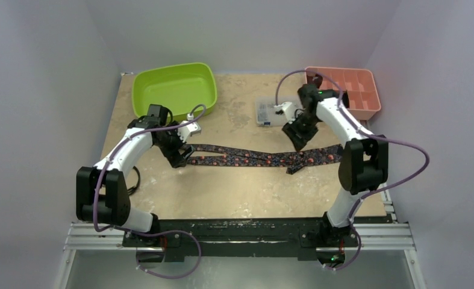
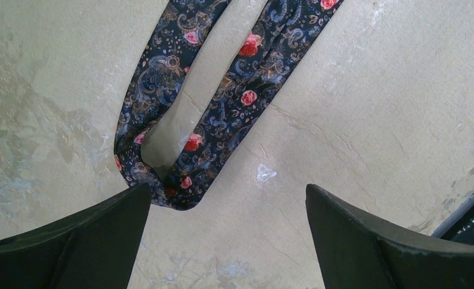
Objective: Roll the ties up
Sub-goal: Flatten out the tie at the center of the board.
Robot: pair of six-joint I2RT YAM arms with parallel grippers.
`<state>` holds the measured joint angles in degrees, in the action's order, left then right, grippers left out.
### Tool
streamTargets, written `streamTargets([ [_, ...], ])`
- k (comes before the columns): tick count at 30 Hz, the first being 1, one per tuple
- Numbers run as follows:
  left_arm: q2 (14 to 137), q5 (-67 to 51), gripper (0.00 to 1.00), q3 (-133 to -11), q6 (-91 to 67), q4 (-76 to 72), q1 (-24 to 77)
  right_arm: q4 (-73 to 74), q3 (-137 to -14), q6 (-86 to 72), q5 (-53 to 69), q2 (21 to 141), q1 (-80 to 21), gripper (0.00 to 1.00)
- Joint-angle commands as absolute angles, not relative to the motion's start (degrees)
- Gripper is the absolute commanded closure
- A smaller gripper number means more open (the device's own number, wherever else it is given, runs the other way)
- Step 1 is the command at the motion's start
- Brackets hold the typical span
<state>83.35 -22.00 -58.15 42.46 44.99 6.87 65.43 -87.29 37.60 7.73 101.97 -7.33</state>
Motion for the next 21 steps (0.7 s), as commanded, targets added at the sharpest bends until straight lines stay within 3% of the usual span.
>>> streamTargets([
  [1,82.6,-21.5,0.00,-58.9,40.8,44.2,6.6,61.9,-80.3,29.6,18.3,99.7,-15.7,0.52],
  [8,83.0,-21.5,0.00,-60.0,39.7,45.1,6.5,54.3,-73.0,26.2,15.3,100.8,-25.9,0.54],
  [21,85.3,-20.4,0.00,-61.5,39.4,45.5,6.5,46.4,-65.3,25.8,6.8,103.6,-27.7,0.61],
])
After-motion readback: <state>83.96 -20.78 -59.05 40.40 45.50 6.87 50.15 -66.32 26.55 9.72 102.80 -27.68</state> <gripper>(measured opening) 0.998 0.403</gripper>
